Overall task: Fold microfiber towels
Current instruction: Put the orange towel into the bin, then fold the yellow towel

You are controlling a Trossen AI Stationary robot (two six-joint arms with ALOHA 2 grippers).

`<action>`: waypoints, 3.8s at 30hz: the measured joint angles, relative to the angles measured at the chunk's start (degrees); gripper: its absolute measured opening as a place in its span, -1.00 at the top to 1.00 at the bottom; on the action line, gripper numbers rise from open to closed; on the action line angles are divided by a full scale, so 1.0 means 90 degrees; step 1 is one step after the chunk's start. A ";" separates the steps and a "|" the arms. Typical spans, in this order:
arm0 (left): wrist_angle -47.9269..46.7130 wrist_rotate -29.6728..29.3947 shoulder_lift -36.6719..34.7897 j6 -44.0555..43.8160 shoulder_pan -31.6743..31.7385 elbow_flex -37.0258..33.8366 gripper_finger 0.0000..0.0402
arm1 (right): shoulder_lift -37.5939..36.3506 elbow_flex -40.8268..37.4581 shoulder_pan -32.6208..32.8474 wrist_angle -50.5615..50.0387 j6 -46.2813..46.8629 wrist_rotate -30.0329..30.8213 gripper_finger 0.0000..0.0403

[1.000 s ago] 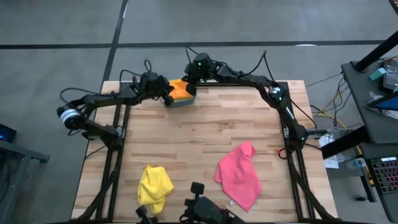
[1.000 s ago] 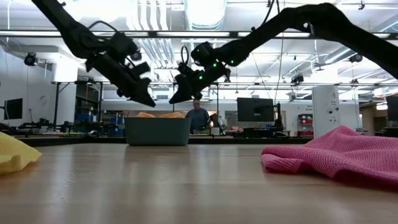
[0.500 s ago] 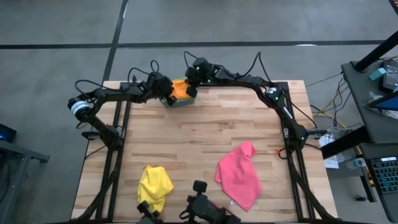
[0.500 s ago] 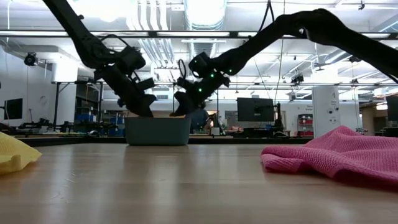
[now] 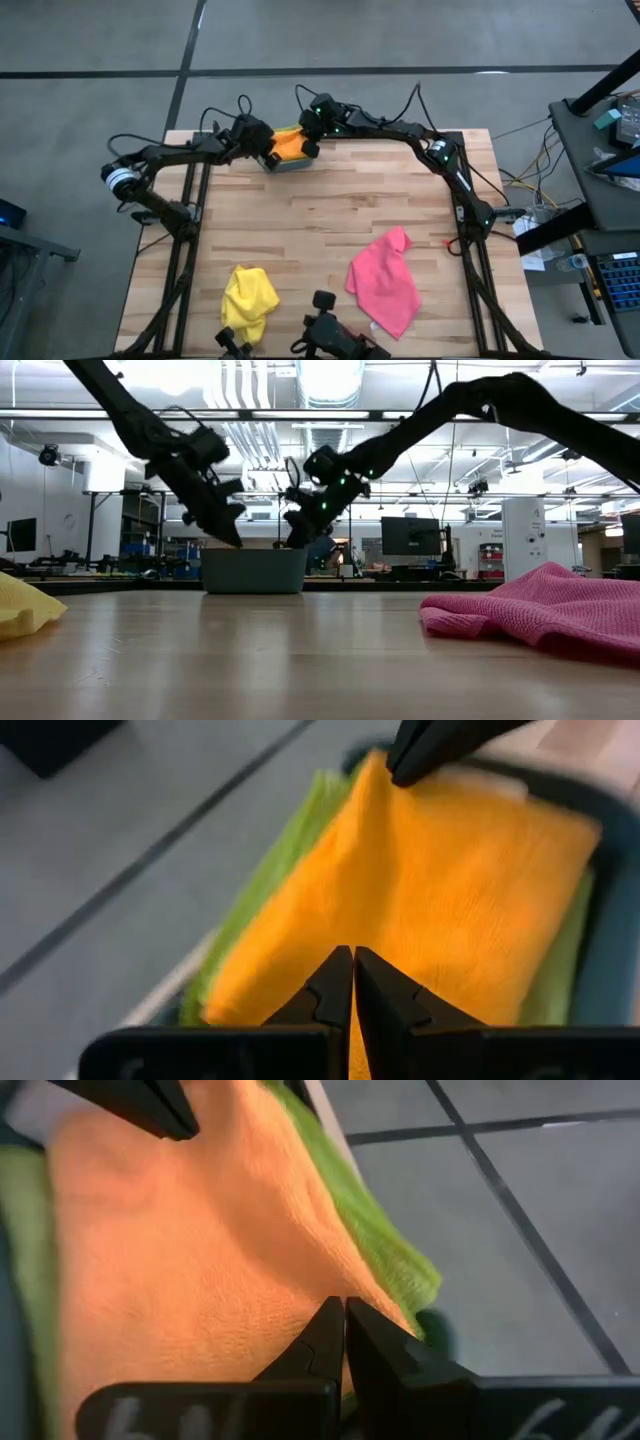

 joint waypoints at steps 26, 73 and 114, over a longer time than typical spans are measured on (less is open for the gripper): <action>-0.0563 0.0750 0.0479 0.0170 -0.0026 -0.0194 0.99 | 0.0052 -0.0257 0.0313 -0.0568 0.0091 -0.0857 0.96; 0.0317 -0.0039 0.0370 0.0321 0.0289 -0.0063 0.99 | 0.0130 -0.0097 -0.0015 0.0780 -0.0044 -0.0062 0.96; -0.0360 -0.0086 -0.2074 -0.0506 -0.2158 -0.0135 0.99 | -0.1848 -0.1899 0.0913 0.0630 0.0387 0.0157 0.96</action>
